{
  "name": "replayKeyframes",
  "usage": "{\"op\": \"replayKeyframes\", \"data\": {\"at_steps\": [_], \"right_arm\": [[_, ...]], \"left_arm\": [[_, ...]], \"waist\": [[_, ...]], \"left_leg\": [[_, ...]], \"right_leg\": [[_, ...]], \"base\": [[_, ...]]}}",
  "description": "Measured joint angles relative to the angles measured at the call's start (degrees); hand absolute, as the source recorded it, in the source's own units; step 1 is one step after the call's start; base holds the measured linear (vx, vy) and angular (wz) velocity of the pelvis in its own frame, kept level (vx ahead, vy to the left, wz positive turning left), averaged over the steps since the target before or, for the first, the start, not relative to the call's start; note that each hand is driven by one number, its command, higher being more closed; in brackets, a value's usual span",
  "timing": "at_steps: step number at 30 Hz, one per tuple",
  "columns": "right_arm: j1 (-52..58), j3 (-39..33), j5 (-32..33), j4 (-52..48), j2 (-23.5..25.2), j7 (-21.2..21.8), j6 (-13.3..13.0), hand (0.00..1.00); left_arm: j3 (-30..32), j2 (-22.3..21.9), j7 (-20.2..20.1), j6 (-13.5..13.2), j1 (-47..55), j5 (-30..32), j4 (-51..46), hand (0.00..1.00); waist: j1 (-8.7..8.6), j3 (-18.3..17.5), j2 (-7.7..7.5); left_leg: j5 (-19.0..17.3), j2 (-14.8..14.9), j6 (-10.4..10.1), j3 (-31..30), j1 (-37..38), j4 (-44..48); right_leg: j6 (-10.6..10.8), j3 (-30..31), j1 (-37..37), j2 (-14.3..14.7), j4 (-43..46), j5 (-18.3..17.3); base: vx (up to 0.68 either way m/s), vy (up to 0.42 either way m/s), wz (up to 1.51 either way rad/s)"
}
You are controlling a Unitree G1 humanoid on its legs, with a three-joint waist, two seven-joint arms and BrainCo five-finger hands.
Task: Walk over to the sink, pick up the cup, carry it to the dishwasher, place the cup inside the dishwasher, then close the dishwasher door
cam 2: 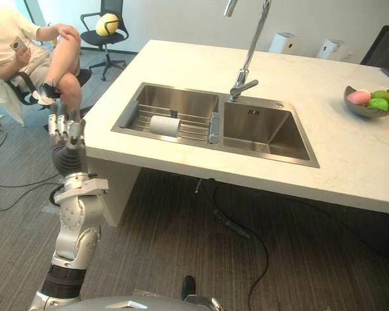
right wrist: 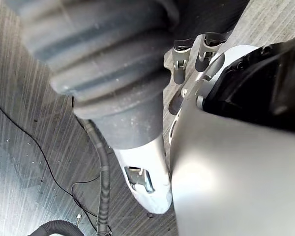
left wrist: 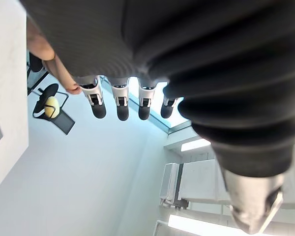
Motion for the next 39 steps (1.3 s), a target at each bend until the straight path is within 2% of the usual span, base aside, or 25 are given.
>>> {"op": "replayKeyframes", "data": {"at_steps": [2,4,5,6,7,9,10,11,12,14,17,19,22,23,24,25,28,30,31,32,33,35,37,38,39], "right_arm": [[0.1,0.0,0.0,0.0,0.4,-0.4,-1.9,0.00],[-0.2,0.0,0.9,-0.1,0.3,-1.6,-1.8,0.00],[0.3,0.1,2.5,-0.1,0.2,-2.2,-1.4,0.00],[0.8,0.5,3.3,-0.2,0.1,-2.2,-1.5,0.00],[1.1,1.6,4.3,-0.1,0.0,-2.2,-1.8,0.00],[0.9,1.7,4.1,-0.9,-1.3,-2.2,-1.6,0.00],[1.4,1.6,3.9,-2.6,-2.3,-2.1,-1.6,0.00],[1.4,1.2,3.8,-3.4,-3.1,-2.1,-1.5,0.00],[1.0,0.3,4.4,-3.6,-3.6,-2.2,-1.5,0.00],[-0.6,-1.4,5.1,-3.5,-3.7,-2.0,-0.8,0.00],[-3.4,0.1,5.2,-4.0,-3.1,-1.0,0.6,0.00],[-4.8,0.0,5.2,-3.9,-3.1,-1.1,1.4,0.00],[-5.0,-0.6,5.4,-3.5,-3.2,-2.4,2.8,0.00],[-4.5,-1.5,5.4,-2.8,-3.0,-2.6,3.3,0.00],[-4.3,-1.9,5.3,-1.5,-2.7,-2.7,3.3,0.00],[-4.0,-2.6,5.2,-1.0,-2.4,-2.7,3.3,0.00],[-2.3,-3.7,4.3,0.6,-0.6,-2.8,1.9,0.00],[-1.8,-3.7,4.2,0.5,-0.2,-2.9,1.6,0.00],[-1.8,-4.2,4.2,0.4,-0.2,-3.4,0.4,0.00],[-1.9,-5.2,4.2,0.4,0.3,-3.5,-0.4,0.00],[-1.7,-6.5,3.1,0.4,1.1,-3.5,-0.8,0.00],[-1.6,-7.7,1.9,0.4,1.7,-3.6,-0.9,0.00],[-1.9,-8.1,1.9,0.5,1.8,-3.8,-0.8,0.00],[-1.9,-8.0,1.8,0.4,2.0,-3.9,-0.8,0.00],[-1.9,-7.8,0.9,0.5,2.0,-3.8,-0.6,0.00]], "left_arm": [[-1.5,0.0,-0.7,1.7,-2.4,-1.7,1.8,0.00],[-2.4,-0.1,-0.8,3.6,-3.3,-2.0,1.9,0.00],[-2.3,-0.2,-0.7,4.7,-3.3,-2.4,1.9,0.00],[-2.1,-0.2,-0.5,5.4,-3.1,-3.0,1.9,0.00],[-0.5,0.0,0.0,6.8,-3.5,-3.0,1.7,0.00],[0.6,-0.5,0.7,7.3,-2.9,-3.0,1.3,0.00],[1.8,-0.4,1.2,7.5,-2.4,-2.9,1.2,0.00],[3.4,0.2,1.3,7.8,-2.0,-3.0,1.2,0.00],[3.8,0.6,1.2,7.8,-2.3,-3.0,1.0,0.00],[3.0,1.7,-0.1,7.6,-2.8,-2.9,0.8,0.00],[2.4,3.6,-1.1,7.6,-2.8,-1.3,-3.1,0.00],[2.0,3.7,-0.9,7.5,-3.6,-0.2,-3.9,0.00],[1.2,4.0,-0.4,7.8,-5.5,1.5,-4.0,0.00],[0.5,4.0,-0.1,8.0,-5.5,1.7,-4.3,0.00],[-0.3,4.0,0.1,8.4,-5.5,1.8,-4.7,0.00],[-0.5,4.1,0.1,8.5,-5.5,2.0,-5.0,0.00],[-0.5,5.3,0.2,9.2,-5.4,2.4,-5.5,0.00],[-0.5,5.1,0.2,9.6,-5.4,2.7,-5.4,0.00],[-0.7,5.1,0.1,9.6,-5.5,3.0,-5.4,0.00],[-1.1,5.0,0.3,9.7,-5.5,3.9,-5.2,0.00],[-2.0,4.9,0.6,9.6,-5.4,4.5,-4.2,0.00],[-2.2,4.7,1.2,9.1,-5.4,5.1,-3.0,0.00],[-1.6,4.7,1.6,8.0,-5.5,5.1,-2.2,0.00],[-0.5,4.7,1.6,7.1,-5.5,5.1,-1.2,0.00],[0.5,4.8,1.5,6.8,-5.6,5.0,-0.3,0.00]], "waist": [[-1.54,0.4,0.01],[-2.65,0.5,0.61],[-2.76,-0.3,1.04],[-2.86,-0.7,1.55],[-2.52,-0.7,0.99],[-2.21,0.4,3.00],[-1.84,0.9,4.29],[-1.68,1.0,4.68],[-1.60,1.0,5.84],[-1.20,0.9,5.84],[-0.02,0.5,3.59],[0.59,0.2,2.90],[0.93,-0.2,3.57],[0.78,-0.7,4.01],[0.73,-1.9,3.56],[0.77,-2.6,3.29],[1.07,-3.8,-0.54],[1.56,-3.5,-0.82],[1.28,-2.9,-0.78],[0.73,-2.2,-1.22],[0.56,-2.1,-1.33],[-0.14,-2.3,-1.12],[-0.33,-2.2,-0.92],[-0.41,-2.2,-0.82],[-0.56,-2.1,-1.16]], "left_leg": [[-0.1,0.3,0.7,0.4,1.5,-0.7],[-0.5,1.2,1.6,1.3,2.9,-0.9],[-1.5,2.1,4.0,2.1,3.7,-1.0],[-1.8,3.0,5.0,2.9,4.5,-1.2],[-1.4,5.1,6.8,3.0,-2.5,17.3],[2.2,8.0,9.9,0.1,-10.8,34.8],[8.3,9.1,11.3,-2.1,-14.6,43.1],[15.7,9.2,9.9,-3.9,-17.5,48.9],[14.3,8.7,6.4,-4.8,-19.5,52.4],[8.7,6.7,4.3,-3.8,-20.3,47.4],[6.0,4.1,3.0,-1.8,-17.3,23.4],[7.6,2.2,1.2,-2.9,-15.7,11.8],[16.3,1.2,0.8,-2.5,-13.0,2.7],[16.9,1.0,0.8,-1.3,-11.4,0.8],[14.7,0.1,0.5,-0.8,-9.9,-2.1],[14.0,-0.6,0.9,0.0,-9.6,-3.1],[11.9,-4.5,3.0,2.6,-8.2,-4.0],[10.3,-5.4,3.5,4.1,-6.0,-4.6],[9.2,-6.3,4.3,4.6,-4.6,-4.6],[8.0,-7.1,5.1,4.3,-2.0,-4.3],[6.7,-6.9,4.9,3.6,-0.8,-3.3],[5.2,-5.9,4.5,2.7,-0.4,-1.7],[3.8,-4.7,4.1,1.4,-0.8,-0.6],[3.1,-3.6,3.2,0.8,-1.4,1.2],[1.9,-3.1,2.3,0.4,-1.8,3.0]], "right_leg": [[0.3,-0.6,-0.4,-0.5,4.1,-2.5],[0.2,-1.0,-1.2,-0.5,8.7,-5.5],[-0.5,-1.6,-2.3,0.2,12.4,-7.9],[-1.0,-2.7,-2.4,0.8,14.7,-9.9],[-3.6,-4.1,-1.9,2.1,22.4,-18.1],[-4.3,-4.5,-0.4,3.1,22.6,-19.8],[-4.3,-4.2,1.2,3.8,22.6,-21.0],[-4.5,-3.8,3.5,3.9,21.7,-21.8],[-4.7,-3.8,5.6,4.0,21.0,-22.5],[-4.6,-3.5,7.8,3.3,19.1,-22.9],[-4.3,-1.0,8.9,2.4,16.2,-21.4],[-3.7,0.5,9.0,1.7,15.9,-21.4],[-1.6,2.6,9.2,1.5,15.7,-22.6],[-0.5,3.6,9.4,1.4,15.6,-23.4],[0.8,4.1,8.8,0.3,15.8,-24.4],[1.3,4.4,8.1,-0.4,16.1,-24.9],[3.0,5.4,7.5,-4.8,18.4,-25.7],[3.4,5.5,3.4,-6.1,29.0,-26.0],[3.2,5.6,-1.6,-7.5,40.8,-24.8],[2.9,6.1,-5.4,-8.8,50.6,-21.2],[3.2,6.7,-7.0,-9.0,55.0,-22.0],[2.9,6.0,-7.2,-8.6,51.7,-24.2],[2.8,5.2,-7.1,-8.0,40.9,-24.5],[2.4,5.7,-6.8,-7.2,33.6,-22.8],[2.2,5.9,-5.7,-6.8,28.2,-18.7]], "base": [[-0.02,0.004,0.15],[0.01,-0.030,0.10],[0.05,-0.063,-0.07],[0.23,-0.175,0.06],[0.25,-0.225,0.13],[0.17,-0.173,0.05],[0.11,-0.071,-0.11],[0.27,-0.089,-0.08],[0.26,-0.089,-0.04],[0.24,-0.090,-0.11],[0.31,-0.095,-0.42],[0.26,0.004,-0.47],[0.24,0.140,-0.41],[0.24,0.255,-0.32],[0.23,0.281,-0.27],[0.20,0.285,-0.30],[0.20,0.242,-0.29],[0.10,0.165,-0.38],[0.09,0.175,-0.15],[0.17,0.182,0.05],[0.13,0.075,0.19],[0.15,0.010,0.38],[0.17,-0.073,0.35],[0.15,-0.118,0.21],[0.21,-0.195,0.29]]}}
